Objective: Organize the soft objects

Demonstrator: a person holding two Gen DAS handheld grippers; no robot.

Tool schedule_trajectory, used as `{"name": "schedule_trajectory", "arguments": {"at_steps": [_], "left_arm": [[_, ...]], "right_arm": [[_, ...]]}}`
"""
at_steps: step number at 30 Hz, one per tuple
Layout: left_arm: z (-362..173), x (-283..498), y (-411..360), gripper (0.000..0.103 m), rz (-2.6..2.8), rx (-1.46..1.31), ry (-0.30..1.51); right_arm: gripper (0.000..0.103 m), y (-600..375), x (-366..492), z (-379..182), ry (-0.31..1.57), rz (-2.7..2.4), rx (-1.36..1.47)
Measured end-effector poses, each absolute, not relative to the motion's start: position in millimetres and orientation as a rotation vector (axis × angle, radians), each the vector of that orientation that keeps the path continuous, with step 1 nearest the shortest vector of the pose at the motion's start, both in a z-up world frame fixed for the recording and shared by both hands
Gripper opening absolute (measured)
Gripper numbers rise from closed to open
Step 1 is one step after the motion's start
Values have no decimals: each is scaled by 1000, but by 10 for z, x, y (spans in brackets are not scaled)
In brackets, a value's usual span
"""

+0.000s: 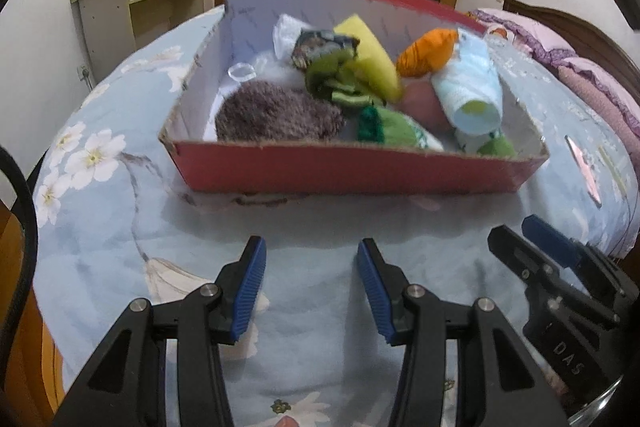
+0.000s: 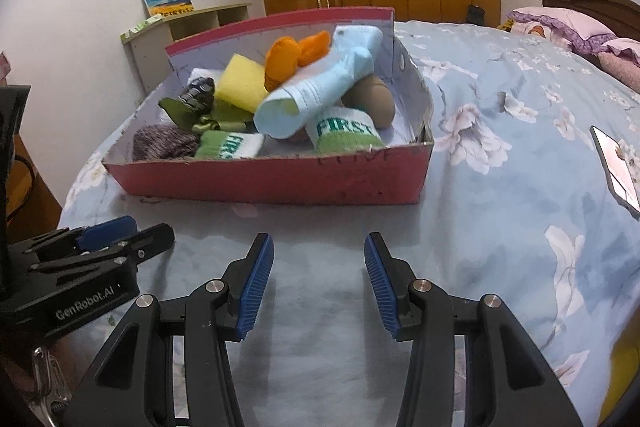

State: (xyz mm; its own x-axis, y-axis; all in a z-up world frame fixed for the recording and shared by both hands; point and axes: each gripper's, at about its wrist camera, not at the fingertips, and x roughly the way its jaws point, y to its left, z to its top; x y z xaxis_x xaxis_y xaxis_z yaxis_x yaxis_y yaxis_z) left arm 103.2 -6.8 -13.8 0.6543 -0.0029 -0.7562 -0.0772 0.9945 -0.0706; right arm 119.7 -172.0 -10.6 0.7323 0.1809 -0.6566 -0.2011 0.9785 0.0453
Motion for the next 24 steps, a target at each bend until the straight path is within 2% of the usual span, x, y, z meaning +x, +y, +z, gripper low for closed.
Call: {"name": "schedule_trajectory", "arguments": {"at_steps": [7,24], "left_arm": [[-221,1037,-85,54,47,-96,852],[-219,1032,-101,54,51,-91,845]], "right_arm": [[49,-1748,1268,-261,768,179,-18],[49,-1755,1266,-317,770,171,-11]]}}
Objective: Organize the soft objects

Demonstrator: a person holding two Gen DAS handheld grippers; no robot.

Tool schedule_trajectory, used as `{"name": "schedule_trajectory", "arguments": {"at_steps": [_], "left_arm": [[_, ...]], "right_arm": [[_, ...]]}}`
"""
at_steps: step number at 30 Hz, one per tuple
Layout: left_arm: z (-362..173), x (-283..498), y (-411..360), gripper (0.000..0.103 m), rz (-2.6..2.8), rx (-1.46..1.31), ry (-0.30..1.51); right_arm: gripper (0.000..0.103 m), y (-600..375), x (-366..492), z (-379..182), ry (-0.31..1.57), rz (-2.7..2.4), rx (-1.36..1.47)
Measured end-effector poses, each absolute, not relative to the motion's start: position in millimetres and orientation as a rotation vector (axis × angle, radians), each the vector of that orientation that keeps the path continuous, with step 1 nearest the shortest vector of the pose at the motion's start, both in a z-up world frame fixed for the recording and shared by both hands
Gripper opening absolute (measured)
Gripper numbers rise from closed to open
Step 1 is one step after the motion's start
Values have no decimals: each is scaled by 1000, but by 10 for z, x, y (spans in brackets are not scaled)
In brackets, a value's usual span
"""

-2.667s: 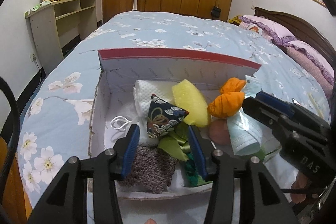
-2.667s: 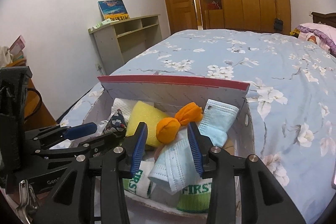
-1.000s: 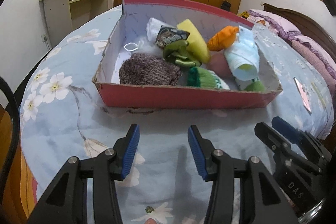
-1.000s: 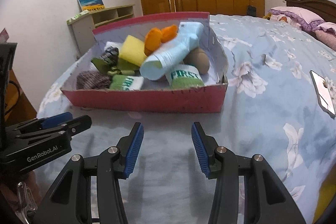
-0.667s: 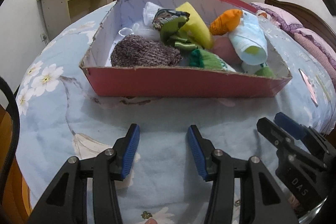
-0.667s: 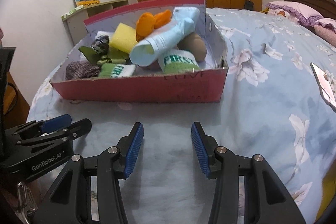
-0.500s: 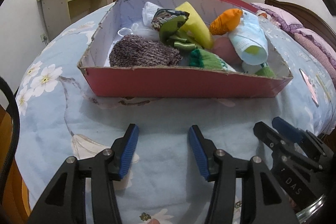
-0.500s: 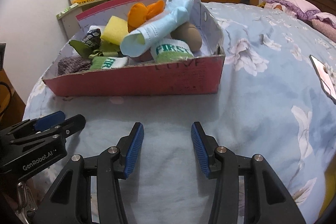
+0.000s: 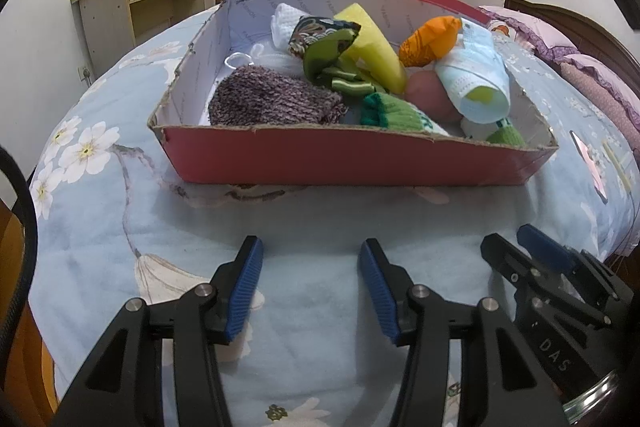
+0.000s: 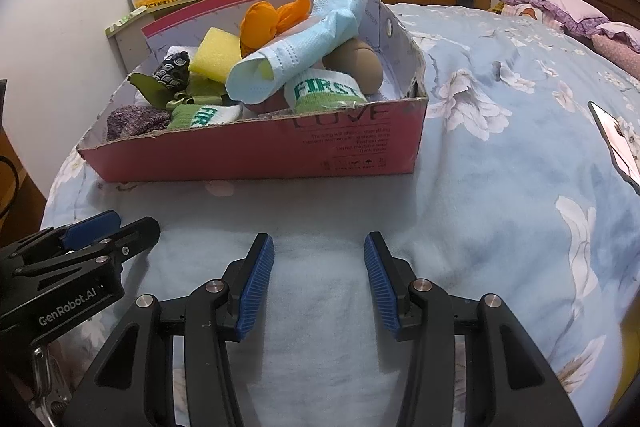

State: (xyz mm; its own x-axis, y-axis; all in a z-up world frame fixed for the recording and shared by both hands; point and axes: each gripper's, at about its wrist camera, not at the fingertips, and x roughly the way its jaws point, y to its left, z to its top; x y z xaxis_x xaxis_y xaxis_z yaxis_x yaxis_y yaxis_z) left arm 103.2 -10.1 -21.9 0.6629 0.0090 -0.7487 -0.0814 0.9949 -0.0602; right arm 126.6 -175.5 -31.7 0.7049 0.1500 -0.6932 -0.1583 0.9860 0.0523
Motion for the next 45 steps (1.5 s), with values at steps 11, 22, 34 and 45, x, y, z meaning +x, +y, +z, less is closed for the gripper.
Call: {"name": "schedule_trajectory", "arguments": {"at_steps": [11,22,34,45], "left_arm": [[-214,1025,-113,54,50,-92,840],[-225,1011,-161,54,55,-85,842],[-237,1013,-163,54,53,-91,843],[-256,1017,-106,54,51,-99,850]], "right_arm": [[49,-1762,1267,-320,769,171,-11],[49,-1772,1263,-330,766,172,-10],[49,-1773,1261,-334,765,172,-9],[49,-1772,1254,-339,765,172,-9]]}}
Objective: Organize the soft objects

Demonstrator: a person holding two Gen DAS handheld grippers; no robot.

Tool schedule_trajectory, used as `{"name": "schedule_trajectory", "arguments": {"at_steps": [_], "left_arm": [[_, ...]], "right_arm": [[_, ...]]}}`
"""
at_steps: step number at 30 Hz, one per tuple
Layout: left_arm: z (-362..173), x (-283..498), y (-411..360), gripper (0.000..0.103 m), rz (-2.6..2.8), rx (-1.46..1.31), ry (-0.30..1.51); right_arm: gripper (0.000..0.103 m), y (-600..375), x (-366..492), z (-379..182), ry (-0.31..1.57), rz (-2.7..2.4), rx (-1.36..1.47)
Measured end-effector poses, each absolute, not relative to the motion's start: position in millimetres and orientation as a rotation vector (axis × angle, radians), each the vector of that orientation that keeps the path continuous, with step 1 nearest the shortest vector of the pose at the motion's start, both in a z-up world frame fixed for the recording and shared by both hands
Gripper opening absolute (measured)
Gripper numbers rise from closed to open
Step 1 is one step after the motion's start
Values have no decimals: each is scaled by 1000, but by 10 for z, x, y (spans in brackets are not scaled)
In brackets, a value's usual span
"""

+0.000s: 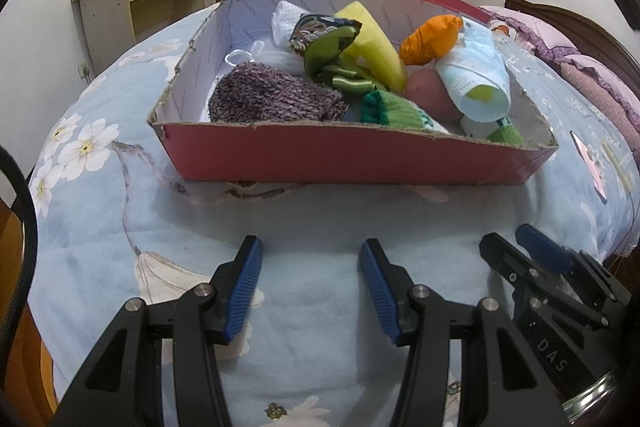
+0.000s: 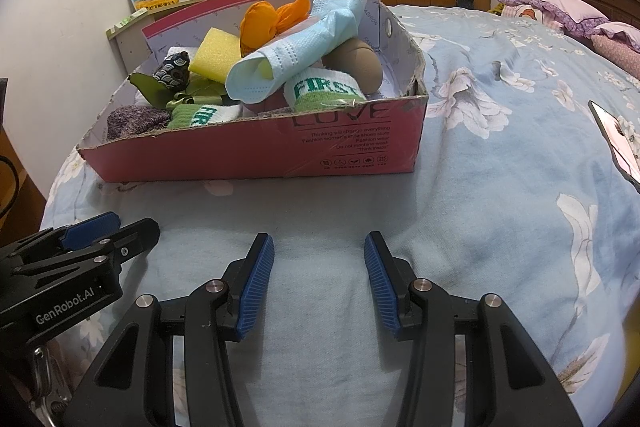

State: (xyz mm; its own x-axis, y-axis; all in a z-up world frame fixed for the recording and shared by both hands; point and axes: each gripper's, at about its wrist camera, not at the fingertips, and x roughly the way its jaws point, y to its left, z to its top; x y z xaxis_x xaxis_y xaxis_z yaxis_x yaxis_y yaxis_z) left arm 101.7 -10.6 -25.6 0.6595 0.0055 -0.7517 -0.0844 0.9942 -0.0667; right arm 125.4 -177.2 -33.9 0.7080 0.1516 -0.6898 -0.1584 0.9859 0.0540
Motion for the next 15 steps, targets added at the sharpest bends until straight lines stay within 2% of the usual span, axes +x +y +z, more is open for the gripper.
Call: {"name": "schedule_trajectory", "arguments": {"at_steps": [15], "left_arm": [[-265,1021,-80,55,52,-104,858]], "right_arm": [[49,-1769,1259,-338,765,172,-9]]}}
